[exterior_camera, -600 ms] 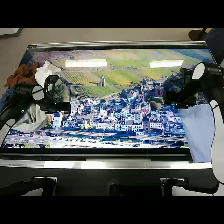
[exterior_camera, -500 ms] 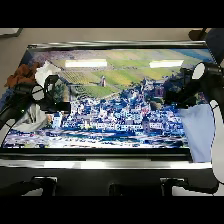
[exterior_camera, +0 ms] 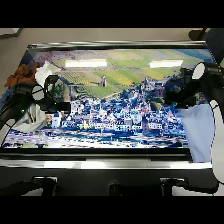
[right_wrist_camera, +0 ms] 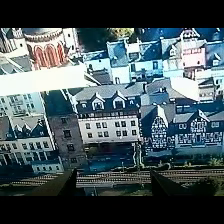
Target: Fold the shirts.
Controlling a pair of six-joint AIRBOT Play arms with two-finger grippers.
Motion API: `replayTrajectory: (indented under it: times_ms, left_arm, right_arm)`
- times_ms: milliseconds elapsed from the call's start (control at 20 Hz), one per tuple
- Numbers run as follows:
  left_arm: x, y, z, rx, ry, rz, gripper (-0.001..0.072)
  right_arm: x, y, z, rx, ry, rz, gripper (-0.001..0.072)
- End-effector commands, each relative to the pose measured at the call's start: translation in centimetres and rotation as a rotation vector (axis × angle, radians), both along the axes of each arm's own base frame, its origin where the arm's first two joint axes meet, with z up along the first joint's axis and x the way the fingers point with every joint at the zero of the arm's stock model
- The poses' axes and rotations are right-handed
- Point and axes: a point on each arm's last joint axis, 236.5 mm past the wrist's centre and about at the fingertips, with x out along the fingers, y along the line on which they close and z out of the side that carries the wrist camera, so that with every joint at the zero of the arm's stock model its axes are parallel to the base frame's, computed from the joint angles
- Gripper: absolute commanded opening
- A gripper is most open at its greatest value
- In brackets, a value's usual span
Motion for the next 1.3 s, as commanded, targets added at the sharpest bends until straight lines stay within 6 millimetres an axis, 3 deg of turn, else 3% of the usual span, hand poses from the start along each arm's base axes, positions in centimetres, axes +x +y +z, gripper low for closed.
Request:
replayTrajectory:
  times_ms: [0, 200, 350, 550, 600, 700, 800, 900, 1100, 1250]
  left_arm:
    - [0.0, 0.0, 0.0, 0.000, 0.000, -0.001, 0.0663]
    - [0.2, -0.1, 0.0, -0.008, -0.007, 0.012, 0.0663]
    - [2.5, -0.8, 0.7, -0.041, -0.109, 0.023, 0.0663]
    - [2.9, -0.8, 1.3, -0.038, -0.129, -0.001, 0.0664]
    - [3.5, 1.1, 2.6, 0.051, -0.151, -0.060, 0.0691]
    - [4.8, 7.8, 7.0, 0.225, -0.204, 0.048, 0.0693]
    - [4.5, 12.7, 9.3, 0.181, -0.210, 0.227, 0.0677]
    - [3.0, 15.0, 7.5, -0.033, -0.131, 0.403, 0.0673]
    - [-2.3, 20.3, 0.5, -0.239, 0.060, 0.682, 0.0682]
    - [-2.9, 22.8, -2.1, -0.260, 0.029, 0.787, 0.0684]
  right_arm:
    - [0.0, 0.0, 0.0, 0.000, 0.001, 0.001, 0.0530]
    - [0.0, 0.1, 0.0, 0.004, 0.001, -0.008, 0.0530]
    - [0.1, 0.3, 0.0, 0.013, -0.001, -0.011, 0.0530]
    - [1.2, 0.2, 0.2, 0.010, -0.050, -0.015, 0.0531]
    - [1.7, 0.2, 0.2, 0.009, -0.070, -0.017, 0.0539]
    - [1.9, 0.2, 0.3, 0.009, -0.080, -0.017, 0.0565]
    - [1.7, 0.2, 0.2, 0.010, -0.070, -0.016, 0.0563]
    - [2.0, 0.5, 0.3, 0.020, -0.083, -0.016, 0.0563]
    - [2.6, 1.3, 0.2, 0.049, -0.106, 0.023, 0.0566]
    - [2.6, 1.5, 0.3, 0.058, -0.106, 0.022, 0.0565]
